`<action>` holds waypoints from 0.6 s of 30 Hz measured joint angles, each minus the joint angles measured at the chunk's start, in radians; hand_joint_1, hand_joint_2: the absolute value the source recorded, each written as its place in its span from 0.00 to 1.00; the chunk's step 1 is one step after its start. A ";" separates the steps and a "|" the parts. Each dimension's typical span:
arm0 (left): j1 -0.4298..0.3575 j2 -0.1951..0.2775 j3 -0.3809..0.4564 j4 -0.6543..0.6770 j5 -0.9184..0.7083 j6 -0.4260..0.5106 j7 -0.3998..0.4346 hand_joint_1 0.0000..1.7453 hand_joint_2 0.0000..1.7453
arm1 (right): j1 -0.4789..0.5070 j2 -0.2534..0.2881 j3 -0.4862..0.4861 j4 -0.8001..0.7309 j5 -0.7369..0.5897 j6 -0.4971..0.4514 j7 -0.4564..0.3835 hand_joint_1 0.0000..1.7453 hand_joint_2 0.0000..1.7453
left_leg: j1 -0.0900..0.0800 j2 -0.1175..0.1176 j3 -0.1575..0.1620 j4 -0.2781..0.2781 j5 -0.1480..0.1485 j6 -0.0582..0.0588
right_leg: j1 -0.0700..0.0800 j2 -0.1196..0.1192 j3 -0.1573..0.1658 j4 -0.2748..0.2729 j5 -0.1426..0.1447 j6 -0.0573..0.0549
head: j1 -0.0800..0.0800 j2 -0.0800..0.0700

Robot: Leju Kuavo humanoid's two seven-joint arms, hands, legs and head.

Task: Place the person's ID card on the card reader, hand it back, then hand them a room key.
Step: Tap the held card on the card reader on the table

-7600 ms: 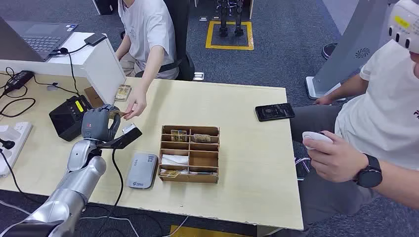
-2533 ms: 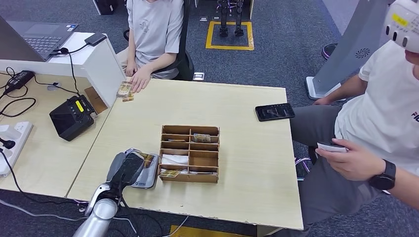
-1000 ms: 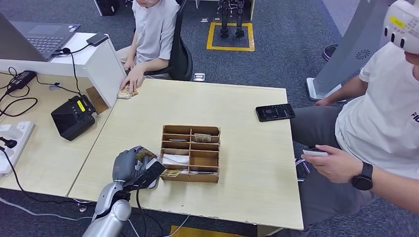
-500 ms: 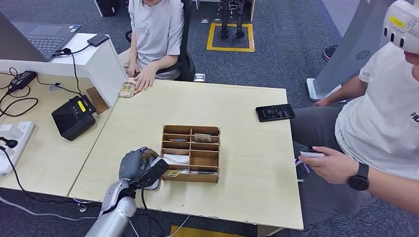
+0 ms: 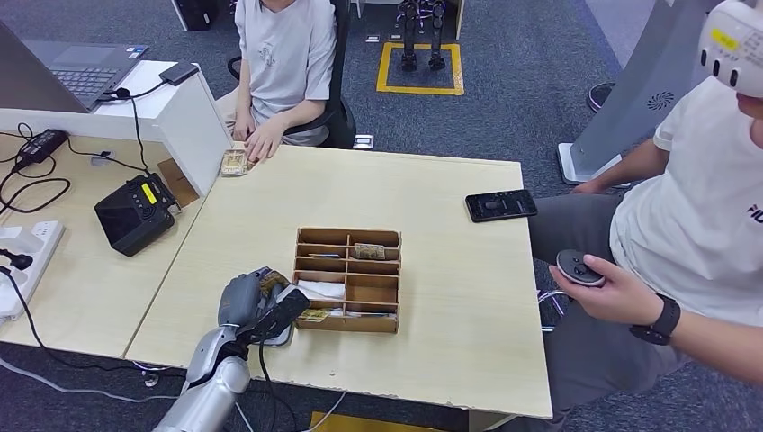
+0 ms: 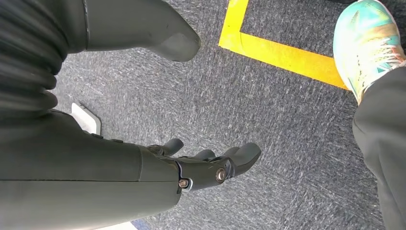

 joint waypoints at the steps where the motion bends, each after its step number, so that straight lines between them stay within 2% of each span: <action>1: -0.001 0.000 0.000 0.002 0.000 0.000 0.000 1.00 1.00 | 0.000 0.000 0.000 0.000 0.000 0.000 0.000 0.00 1.00 | 0.000 0.000 0.000 0.000 0.000 0.000 | 0.000 0.000 0.000 0.000 0.000 0.000 | 0.000 0.000; 7: -0.010 -0.004 0.008 0.016 0.063 -0.031 -0.032 1.00 1.00 | 0.000 0.000 0.000 0.000 0.006 0.000 0.000 0.00 1.00 | 0.000 -0.001 0.001 0.000 0.000 0.000 | 0.000 -0.001 0.001 0.000 0.000 0.000 | 0.000 0.000; 13: -0.012 -0.008 0.080 0.004 0.425 -0.300 -0.179 1.00 1.00 | 0.000 0.000 0.000 0.000 0.017 0.001 0.000 0.00 1.00 | 0.000 -0.003 0.001 0.000 0.001 0.000 | 0.000 -0.002 0.001 0.000 0.000 0.000 | 0.000 0.000; 16: -0.007 -0.004 0.139 -0.041 0.737 -0.466 -0.200 1.00 1.00 | 0.000 0.000 0.000 0.000 0.025 0.007 0.000 0.00 1.00 | 0.000 -0.002 -0.001 0.000 0.002 0.000 | 0.000 -0.002 -0.001 0.000 0.001 0.000 | 0.000 0.000; 18: -0.010 0.004 0.178 -0.085 0.910 -0.515 -0.188 1.00 1.00 | 0.000 0.000 0.001 0.000 0.032 0.011 0.002 0.00 1.00 | 0.000 -0.002 -0.003 0.000 0.003 0.000 | 0.000 -0.002 -0.003 0.000 0.002 0.000 | 0.000 0.000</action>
